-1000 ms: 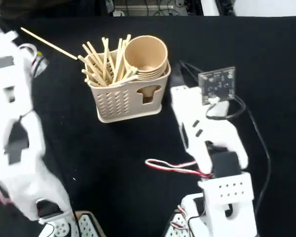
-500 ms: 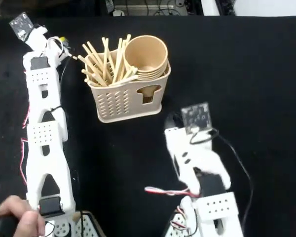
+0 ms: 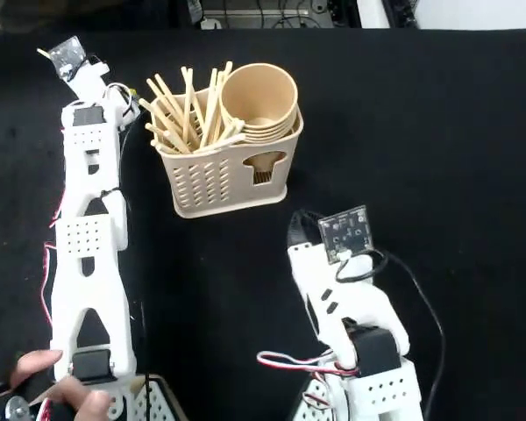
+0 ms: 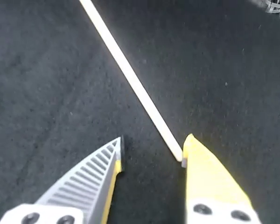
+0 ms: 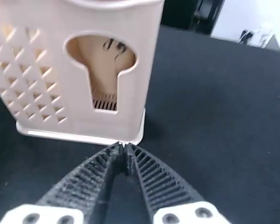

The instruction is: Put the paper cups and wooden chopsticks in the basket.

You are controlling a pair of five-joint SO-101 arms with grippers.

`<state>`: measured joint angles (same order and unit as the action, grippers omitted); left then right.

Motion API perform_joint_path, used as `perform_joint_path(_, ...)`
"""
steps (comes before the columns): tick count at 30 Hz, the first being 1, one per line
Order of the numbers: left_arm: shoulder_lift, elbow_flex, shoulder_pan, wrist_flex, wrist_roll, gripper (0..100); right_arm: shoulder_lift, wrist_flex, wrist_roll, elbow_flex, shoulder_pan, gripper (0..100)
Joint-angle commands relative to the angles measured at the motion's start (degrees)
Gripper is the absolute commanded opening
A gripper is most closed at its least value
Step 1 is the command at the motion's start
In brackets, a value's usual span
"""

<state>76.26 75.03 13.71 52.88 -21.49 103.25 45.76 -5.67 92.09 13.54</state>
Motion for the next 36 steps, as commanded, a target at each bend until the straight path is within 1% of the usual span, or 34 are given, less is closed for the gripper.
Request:
perform_joint_path(1, -3.6, -0.2, -0.8, 0.7, 0.4, 21, 4.4, 0.4, -0.3, 0.0, 2.0, 1.2)
perform_joint_path(3, -3.6, -0.4, -0.7, 0.7, 0.3, 20, 4.4, 0.4, -0.3, 0.0, 2.0, 1.2)
perform_joint_path(6, -3.3, -0.5, -0.6, 0.9, 0.3, 15, 4.4, 0.4, -0.3, 0.0, 2.0, 1.2)
perform_joint_path(15, -3.3, 0.0, -0.1, 6.3, 0.4, 3, 4.4, 0.5, -0.3, 0.1, 2.0, 1.2)
perform_joint_path(17, -3.4, 0.0, -0.1, 8.1, 0.4, 3, 4.4, 0.2, -0.3, 0.7, 2.0, 1.2)
perform_joint_path(19, -3.5, 0.0, -0.1, 12.0, 0.4, 3, 4.4, 0.2, -0.3, 0.8, 2.0, 1.2)
perform_joint_path(21, -3.6, 1.2, -0.1, 17.6, 0.4, 3, 4.4, 0.2, -0.3, 0.9, 2.0, 1.2)
perform_joint_path(22, -4.0, 3.3, 0.0, 22.0, 0.4, 3, 4.4, 0.2, -0.3, 0.9, 2.0, 1.2)
perform_joint_path(25, -5.7, 11.7, -0.1, 40.4, 0.7, 3, 4.4, 0.2, -0.4, 1.5, 2.0, 1.2)
perform_joint_path(26, -5.9, 15.0, -0.3, 45.5, 0.8, 3, 4.4, 0.1, -0.4, 1.7, 2.0, 1.2)
perform_joint_path(27, -6.1, 17.5, -0.3, 48.7, 1.0, 3, 4.4, -0.3, -0.4, 1.9, 2.0, 1.2)
perform_joint_path(29, -6.2, 17.1, 0.3, 48.2, 3.5, 3, 4.4, -0.8, -0.4, 2.2, 2.0, 1.2)
perform_joint_path(32, -7.0, 12.9, 0.8, 48.2, 5.5, 3, 4.4, -1.1, -0.4, 2.7, 1.9, 1.2)
perform_joint_path(36, -11.6, -2.6, 0.0, 48.3, 8.3, 3, 4.4, -3.3, -0.4, 4.3, 1.8, 1.2)
